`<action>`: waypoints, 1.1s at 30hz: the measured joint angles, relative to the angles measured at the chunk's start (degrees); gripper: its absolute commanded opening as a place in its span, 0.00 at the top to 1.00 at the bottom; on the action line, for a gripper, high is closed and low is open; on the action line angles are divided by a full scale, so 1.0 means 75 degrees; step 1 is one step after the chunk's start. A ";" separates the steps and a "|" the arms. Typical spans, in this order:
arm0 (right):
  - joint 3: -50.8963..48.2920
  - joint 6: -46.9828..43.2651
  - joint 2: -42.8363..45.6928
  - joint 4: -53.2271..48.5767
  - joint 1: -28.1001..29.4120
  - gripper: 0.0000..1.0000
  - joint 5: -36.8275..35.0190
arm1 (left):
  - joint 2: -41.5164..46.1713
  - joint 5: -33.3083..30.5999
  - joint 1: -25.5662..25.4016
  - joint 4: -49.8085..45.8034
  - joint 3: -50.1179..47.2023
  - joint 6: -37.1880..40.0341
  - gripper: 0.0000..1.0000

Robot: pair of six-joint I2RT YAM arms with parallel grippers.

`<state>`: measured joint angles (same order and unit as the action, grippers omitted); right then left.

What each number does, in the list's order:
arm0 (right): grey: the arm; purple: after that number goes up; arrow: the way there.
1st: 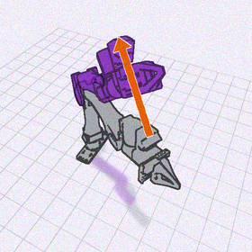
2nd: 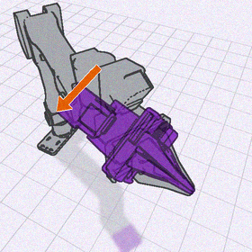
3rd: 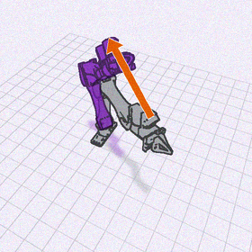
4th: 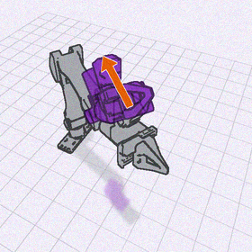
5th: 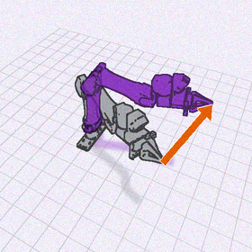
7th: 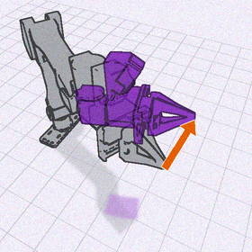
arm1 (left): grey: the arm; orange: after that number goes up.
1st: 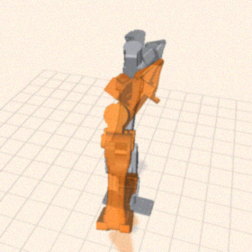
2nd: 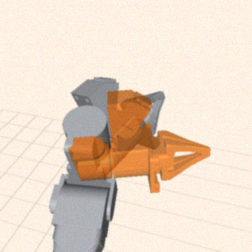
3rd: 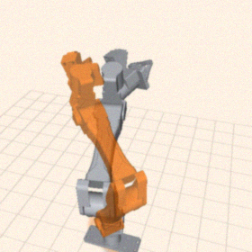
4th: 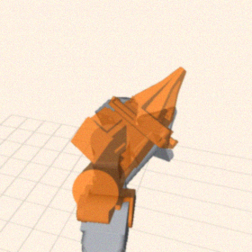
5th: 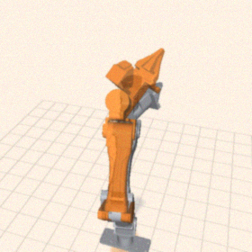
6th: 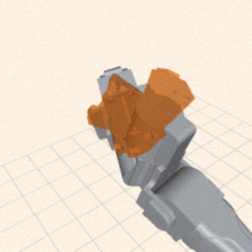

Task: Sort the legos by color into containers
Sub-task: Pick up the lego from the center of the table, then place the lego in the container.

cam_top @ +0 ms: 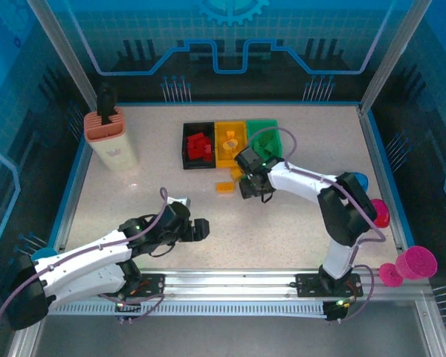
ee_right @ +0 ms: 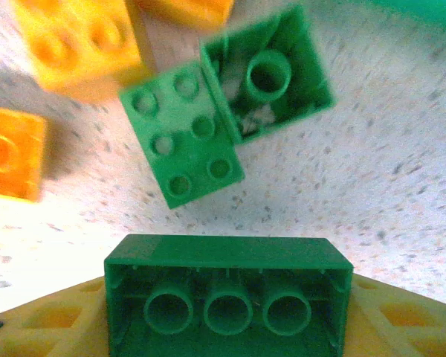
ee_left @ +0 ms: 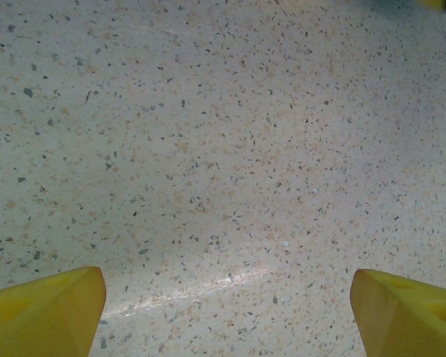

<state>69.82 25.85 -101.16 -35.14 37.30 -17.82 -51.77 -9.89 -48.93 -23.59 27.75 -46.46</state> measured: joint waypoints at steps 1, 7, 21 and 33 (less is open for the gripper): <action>0.0137 -0.0006 0.0125 -0.0035 -0.0035 0.43 -0.0023 | 0.0000 0.0000 0.0000 0.0023 -0.0017 0.0000 0.13; 0.1166 -0.0134 0.0344 -0.0114 -0.0804 0.43 0.0076 | 0.0009 0.0000 0.0000 0.0108 -0.0128 0.0000 0.13; 0.4208 -0.0207 -0.2060 -0.0772 -0.2369 0.43 0.0898 | 0.0527 -0.0140 -0.0058 0.0154 -0.0315 -0.0058 0.13; 0.4884 -0.0207 -0.2780 -0.1201 -0.2369 0.37 0.1017 | 0.0717 -0.0192 -0.0082 0.0096 -0.0379 -0.0221 0.13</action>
<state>106.45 24.29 -122.02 -44.14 19.53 -10.20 -46.39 -11.33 -49.54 -22.87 24.91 -48.12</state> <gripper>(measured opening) 0.626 0.866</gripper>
